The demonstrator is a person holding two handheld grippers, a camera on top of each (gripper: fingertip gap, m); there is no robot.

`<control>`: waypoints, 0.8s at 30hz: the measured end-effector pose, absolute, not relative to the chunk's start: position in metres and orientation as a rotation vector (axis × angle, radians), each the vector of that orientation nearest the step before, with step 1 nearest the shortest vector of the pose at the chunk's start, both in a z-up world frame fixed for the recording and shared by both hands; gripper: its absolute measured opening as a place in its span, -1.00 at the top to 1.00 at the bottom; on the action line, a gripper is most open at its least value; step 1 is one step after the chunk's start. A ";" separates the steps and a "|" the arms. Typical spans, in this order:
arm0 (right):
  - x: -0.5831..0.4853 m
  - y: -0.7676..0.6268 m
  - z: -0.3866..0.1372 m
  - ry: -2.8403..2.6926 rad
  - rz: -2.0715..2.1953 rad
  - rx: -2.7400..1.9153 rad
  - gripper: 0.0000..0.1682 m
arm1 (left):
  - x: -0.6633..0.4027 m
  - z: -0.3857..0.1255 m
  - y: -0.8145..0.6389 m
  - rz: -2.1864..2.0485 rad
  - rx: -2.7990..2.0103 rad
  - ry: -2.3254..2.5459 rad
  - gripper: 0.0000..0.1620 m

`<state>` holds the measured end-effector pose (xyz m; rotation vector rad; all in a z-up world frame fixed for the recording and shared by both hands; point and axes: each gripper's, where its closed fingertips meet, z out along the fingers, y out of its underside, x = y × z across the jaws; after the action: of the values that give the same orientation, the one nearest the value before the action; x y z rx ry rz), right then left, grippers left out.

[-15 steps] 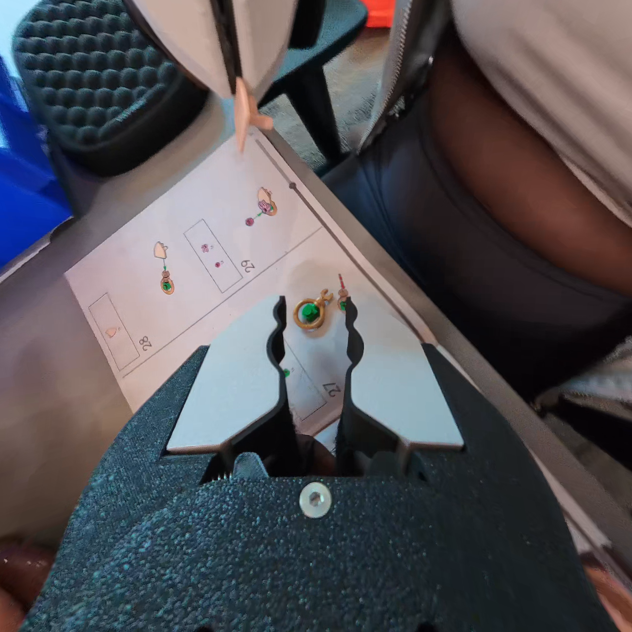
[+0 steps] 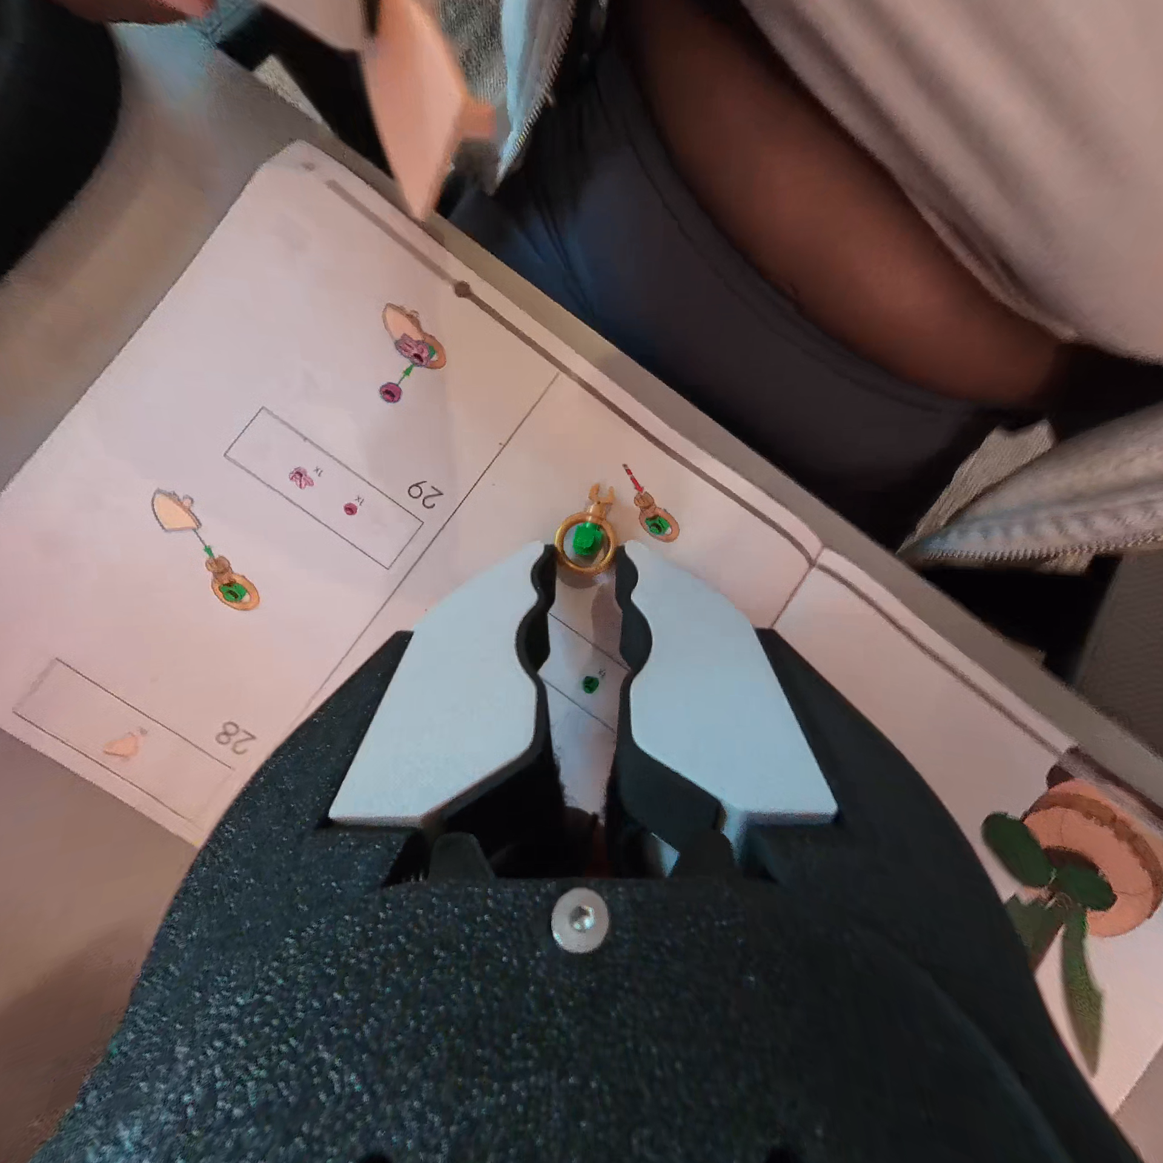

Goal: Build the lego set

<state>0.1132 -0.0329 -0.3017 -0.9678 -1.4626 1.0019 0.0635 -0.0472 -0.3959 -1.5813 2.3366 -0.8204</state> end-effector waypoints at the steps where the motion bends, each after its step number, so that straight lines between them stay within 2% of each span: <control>1: 0.113 -0.031 -0.304 -1.463 0.976 -0.968 0.98 | 0.065 -0.395 -0.047 -0.861 -1.642 2.267 0.79; 7: 0.100 -0.023 -0.325 -1.468 0.692 -0.926 0.98 | 0.072 -0.394 -0.038 -0.806 -1.895 1.713 0.79; 10: 0.091 -0.028 -0.337 -1.578 0.577 -0.871 0.99 | 0.080 -0.392 -0.042 -0.937 -2.006 1.482 0.79; 14: 0.089 -0.030 -0.356 -1.727 0.454 -0.856 0.98 | 0.079 -0.392 -0.038 -0.965 -2.039 1.407 0.79; 24: 0.095 -0.023 -0.363 -1.627 0.583 -1.255 0.98 | 0.078 -0.390 -0.037 -1.107 -2.100 1.348 0.79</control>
<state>0.0949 -0.0229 -0.3628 -1.2545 -1.6266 0.5834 0.0785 -0.0373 -0.3899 -2.0999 1.3483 -1.1069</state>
